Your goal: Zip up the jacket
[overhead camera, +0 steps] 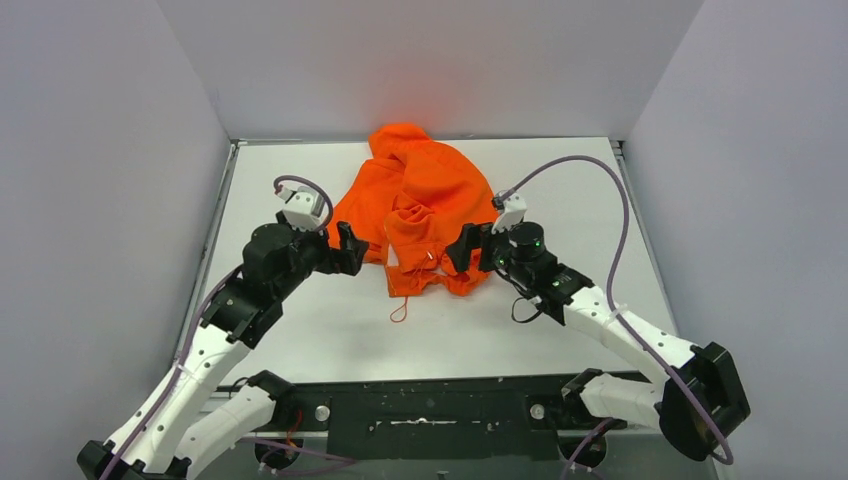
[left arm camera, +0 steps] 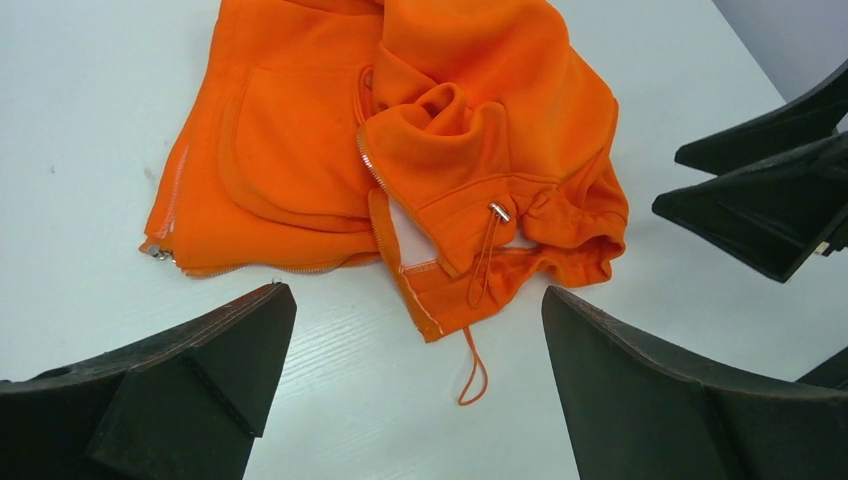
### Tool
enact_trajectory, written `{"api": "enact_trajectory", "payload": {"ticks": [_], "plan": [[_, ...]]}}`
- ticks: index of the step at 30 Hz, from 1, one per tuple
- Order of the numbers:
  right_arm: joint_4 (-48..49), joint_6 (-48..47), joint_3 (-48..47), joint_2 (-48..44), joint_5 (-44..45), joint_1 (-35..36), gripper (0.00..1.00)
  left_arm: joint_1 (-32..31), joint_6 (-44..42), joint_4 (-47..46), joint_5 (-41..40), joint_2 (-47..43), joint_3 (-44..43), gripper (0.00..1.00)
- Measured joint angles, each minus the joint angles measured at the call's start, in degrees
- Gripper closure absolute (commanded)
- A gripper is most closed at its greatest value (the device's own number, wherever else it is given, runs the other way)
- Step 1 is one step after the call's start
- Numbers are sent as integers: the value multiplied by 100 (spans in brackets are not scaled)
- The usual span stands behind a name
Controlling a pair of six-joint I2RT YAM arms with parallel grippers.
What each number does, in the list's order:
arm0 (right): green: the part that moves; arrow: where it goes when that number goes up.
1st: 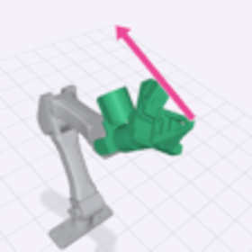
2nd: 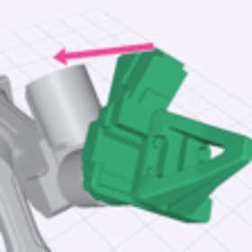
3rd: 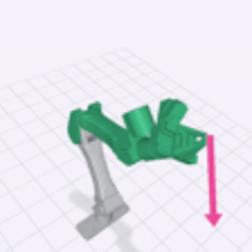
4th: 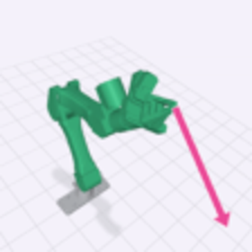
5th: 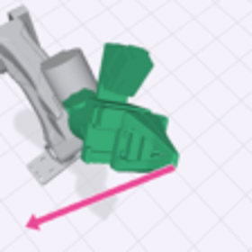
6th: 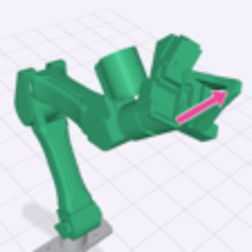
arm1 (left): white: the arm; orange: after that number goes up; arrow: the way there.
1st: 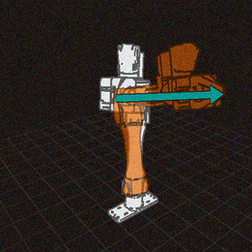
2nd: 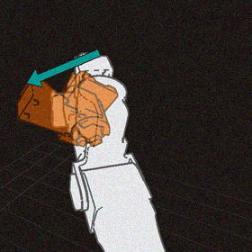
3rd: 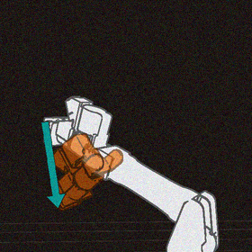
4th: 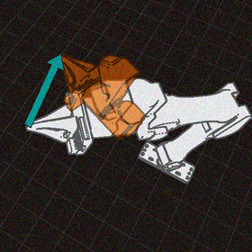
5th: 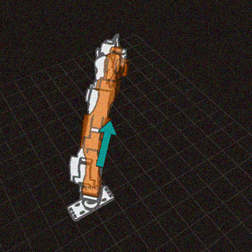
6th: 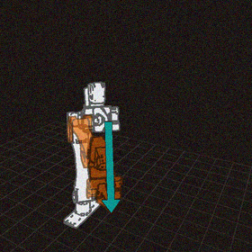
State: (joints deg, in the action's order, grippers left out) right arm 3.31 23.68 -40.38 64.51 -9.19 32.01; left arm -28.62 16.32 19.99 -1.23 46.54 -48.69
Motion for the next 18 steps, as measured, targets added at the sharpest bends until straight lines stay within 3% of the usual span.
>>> {"api": "enact_trajectory", "payload": {"ticks": [5,12,18], "plan": [[-151,286,37,144,1333,734,0,35,26,11,-160,-317,149,3],[-199,1209,227,289,2332,1150,2,61,116,-2,-170,-442,188,3],[-286,1980,229,1115,3051,1366,1,74,138,-2,-109,-348,199,3]]}}
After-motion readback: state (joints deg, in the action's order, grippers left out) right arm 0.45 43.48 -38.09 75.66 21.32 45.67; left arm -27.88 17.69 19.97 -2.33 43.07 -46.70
